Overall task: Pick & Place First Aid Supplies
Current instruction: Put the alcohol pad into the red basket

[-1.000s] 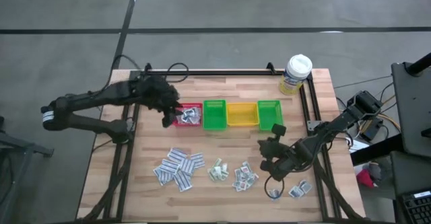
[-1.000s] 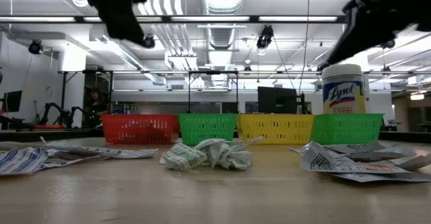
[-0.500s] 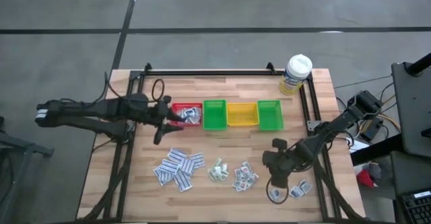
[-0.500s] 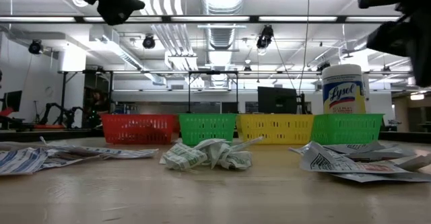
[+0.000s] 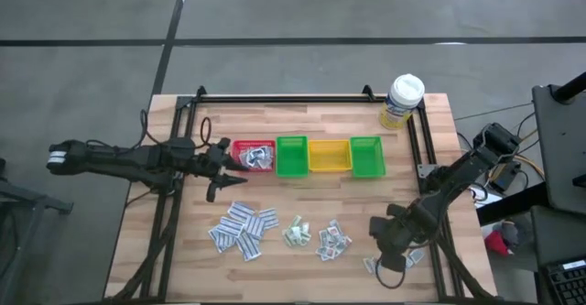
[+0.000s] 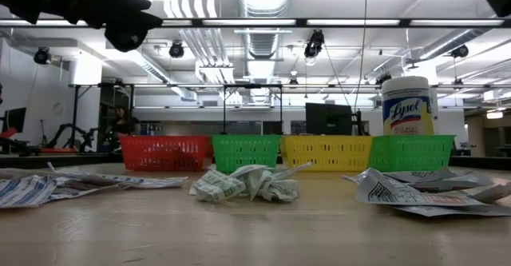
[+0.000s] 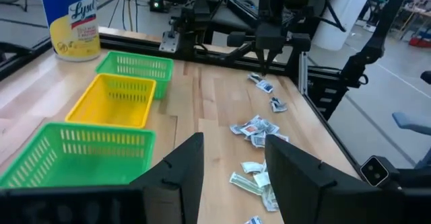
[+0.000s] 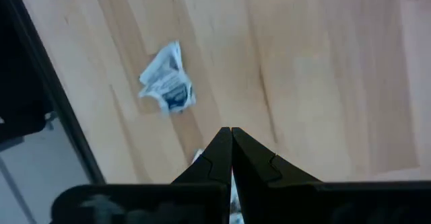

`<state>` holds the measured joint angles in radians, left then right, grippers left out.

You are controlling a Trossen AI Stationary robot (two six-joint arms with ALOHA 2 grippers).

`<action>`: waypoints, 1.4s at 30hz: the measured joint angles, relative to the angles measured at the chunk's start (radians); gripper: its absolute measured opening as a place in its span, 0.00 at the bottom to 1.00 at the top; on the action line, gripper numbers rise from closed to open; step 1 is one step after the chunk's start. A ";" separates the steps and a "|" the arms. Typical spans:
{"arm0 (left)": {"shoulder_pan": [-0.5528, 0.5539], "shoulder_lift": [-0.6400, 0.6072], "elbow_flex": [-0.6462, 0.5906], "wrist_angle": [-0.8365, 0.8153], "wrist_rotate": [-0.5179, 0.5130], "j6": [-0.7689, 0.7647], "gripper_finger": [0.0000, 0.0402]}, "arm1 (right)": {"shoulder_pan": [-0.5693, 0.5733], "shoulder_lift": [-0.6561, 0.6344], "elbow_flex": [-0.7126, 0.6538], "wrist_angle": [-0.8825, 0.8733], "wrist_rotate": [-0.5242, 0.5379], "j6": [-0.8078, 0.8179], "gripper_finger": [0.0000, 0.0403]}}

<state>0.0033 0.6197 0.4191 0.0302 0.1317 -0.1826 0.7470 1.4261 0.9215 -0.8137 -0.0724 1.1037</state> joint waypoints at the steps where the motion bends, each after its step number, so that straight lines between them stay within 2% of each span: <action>1: 0.000 -0.005 -0.006 -0.002 0.000 -0.006 0.38 | 0.008 0.000 0.000 0.004 0.000 0.021 0.02; 13: 0.000 -0.010 -0.019 0.000 -0.003 -0.027 0.38 | 0.078 0.011 0.000 0.092 -0.005 0.132 0.04; 23: 0.001 -0.010 -0.020 -0.002 -0.003 -0.027 0.38 | 0.152 0.076 0.000 0.114 -0.077 0.283 0.21; 28: 0.001 -0.009 -0.020 -0.004 -0.003 -0.027 0.38 | 0.192 0.110 0.000 0.120 -0.122 0.333 0.27; 42: 0.001 -0.009 -0.022 -0.006 -0.003 -0.027 0.38 | 0.264 0.207 0.000 0.161 -0.120 0.309 0.27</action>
<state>0.0040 0.6109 0.3969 0.0242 0.1291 -0.2100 1.0111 1.6330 0.9218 -0.6525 -0.1925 1.4127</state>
